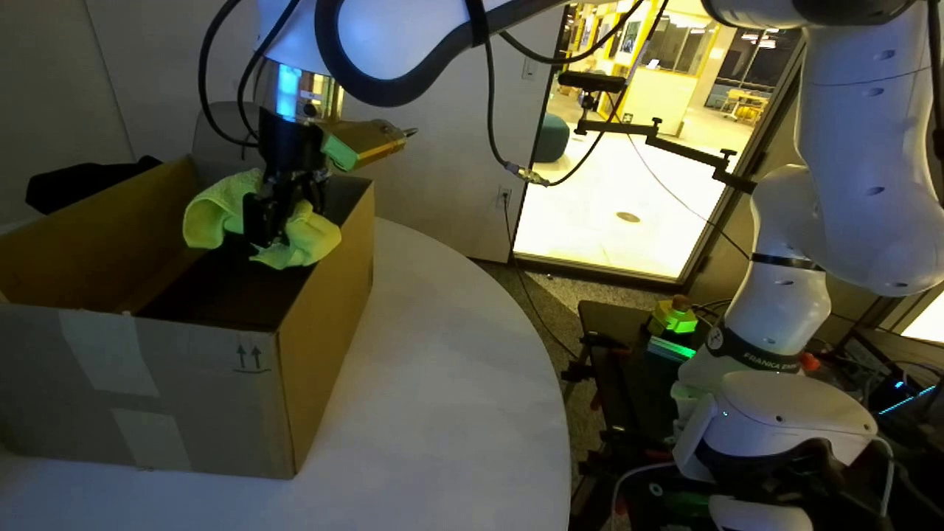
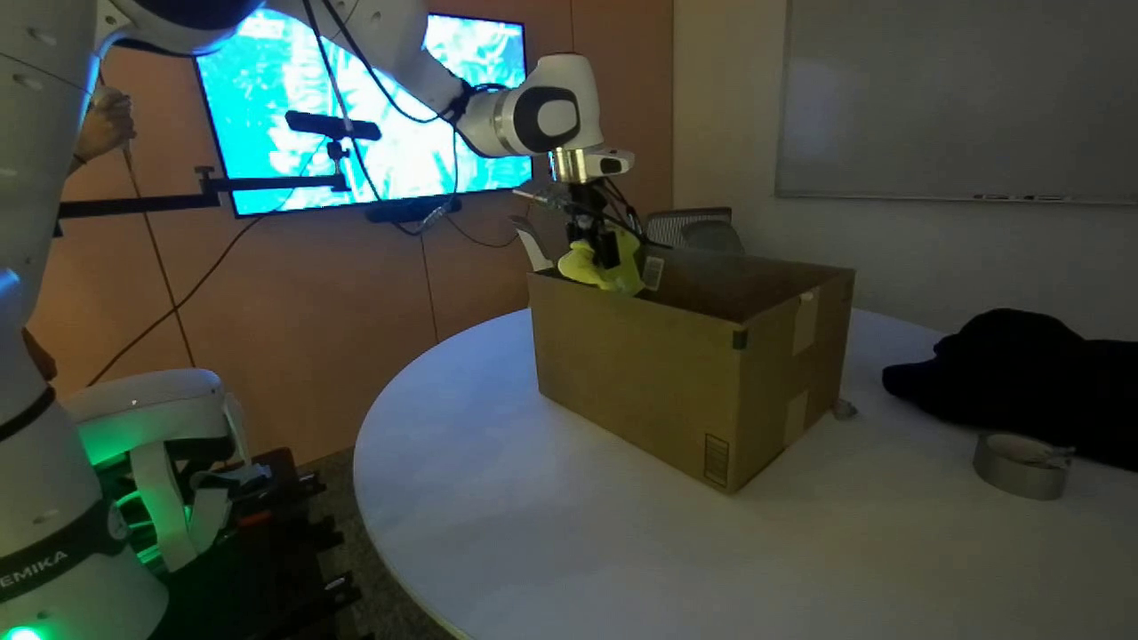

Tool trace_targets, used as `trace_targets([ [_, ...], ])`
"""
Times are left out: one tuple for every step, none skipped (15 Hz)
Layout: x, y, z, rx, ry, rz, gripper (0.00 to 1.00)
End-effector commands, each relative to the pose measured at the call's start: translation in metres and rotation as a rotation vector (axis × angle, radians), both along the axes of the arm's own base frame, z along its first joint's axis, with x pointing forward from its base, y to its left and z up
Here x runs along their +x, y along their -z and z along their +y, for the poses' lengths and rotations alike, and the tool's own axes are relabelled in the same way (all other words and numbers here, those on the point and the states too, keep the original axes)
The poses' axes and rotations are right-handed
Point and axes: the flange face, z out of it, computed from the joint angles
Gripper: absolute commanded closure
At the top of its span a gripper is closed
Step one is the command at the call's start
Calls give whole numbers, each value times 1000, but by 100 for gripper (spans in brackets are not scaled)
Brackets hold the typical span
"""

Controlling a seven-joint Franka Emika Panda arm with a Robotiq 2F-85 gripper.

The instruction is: Put the marker on the towel then fold the towel twice and put it in the brown box.

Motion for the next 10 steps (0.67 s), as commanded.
trace_targets([
  [13, -11, -2, -29, 36, -8, 60],
  [14, -11, -3, -28, 45, -8, 59],
  [15, -12, -4, -29, 51, -12, 53],
  [16, -13, -4, -30, 57, -12, 46],
  [17, -13, -5, -30, 59, -11, 37],
  [17, -14, -5, -32, 61, -10, 30],
  [17, -15, -5, -36, 59, -4, 21],
  [16, -16, -5, -39, 53, -2, 15],
  [16, -16, -4, -37, 37, 5, 8],
  [15, -17, -4, -38, 30, 8, 1],
])
